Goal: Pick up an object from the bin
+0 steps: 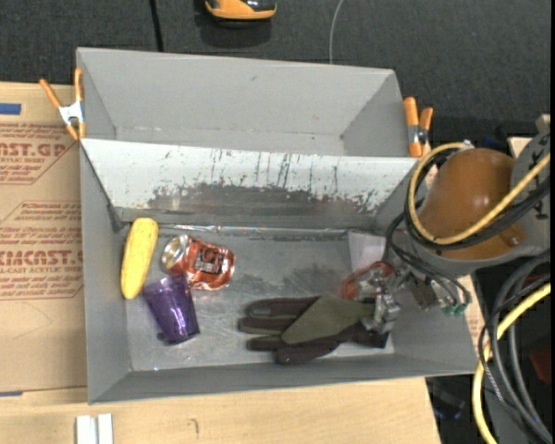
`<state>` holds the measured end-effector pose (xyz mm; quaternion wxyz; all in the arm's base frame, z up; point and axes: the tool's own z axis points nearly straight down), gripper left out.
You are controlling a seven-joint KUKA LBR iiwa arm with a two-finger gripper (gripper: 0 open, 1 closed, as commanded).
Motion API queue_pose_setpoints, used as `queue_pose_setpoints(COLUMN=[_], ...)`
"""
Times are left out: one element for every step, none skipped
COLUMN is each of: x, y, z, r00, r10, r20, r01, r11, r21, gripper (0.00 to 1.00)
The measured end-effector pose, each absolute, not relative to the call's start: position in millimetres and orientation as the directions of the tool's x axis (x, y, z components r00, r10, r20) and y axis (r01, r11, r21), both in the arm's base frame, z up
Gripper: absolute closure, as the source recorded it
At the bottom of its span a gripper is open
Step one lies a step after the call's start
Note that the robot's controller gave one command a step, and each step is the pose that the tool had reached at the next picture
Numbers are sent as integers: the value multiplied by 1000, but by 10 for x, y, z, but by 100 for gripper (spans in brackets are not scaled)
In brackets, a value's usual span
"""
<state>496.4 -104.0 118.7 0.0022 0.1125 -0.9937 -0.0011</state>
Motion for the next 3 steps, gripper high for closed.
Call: queue_pose_setpoints(x=[4874,4908,4871], y=[-1041,-1006,-1211], z=[1427,1652,2248], r00=[-975,-973,-976], r10=[-222,-229,-217], r20=[-6,1,3], r01=[-222,-229,-217], r11=[975,973,976], r21=[-2,1,2], gripper=[100,100,100])
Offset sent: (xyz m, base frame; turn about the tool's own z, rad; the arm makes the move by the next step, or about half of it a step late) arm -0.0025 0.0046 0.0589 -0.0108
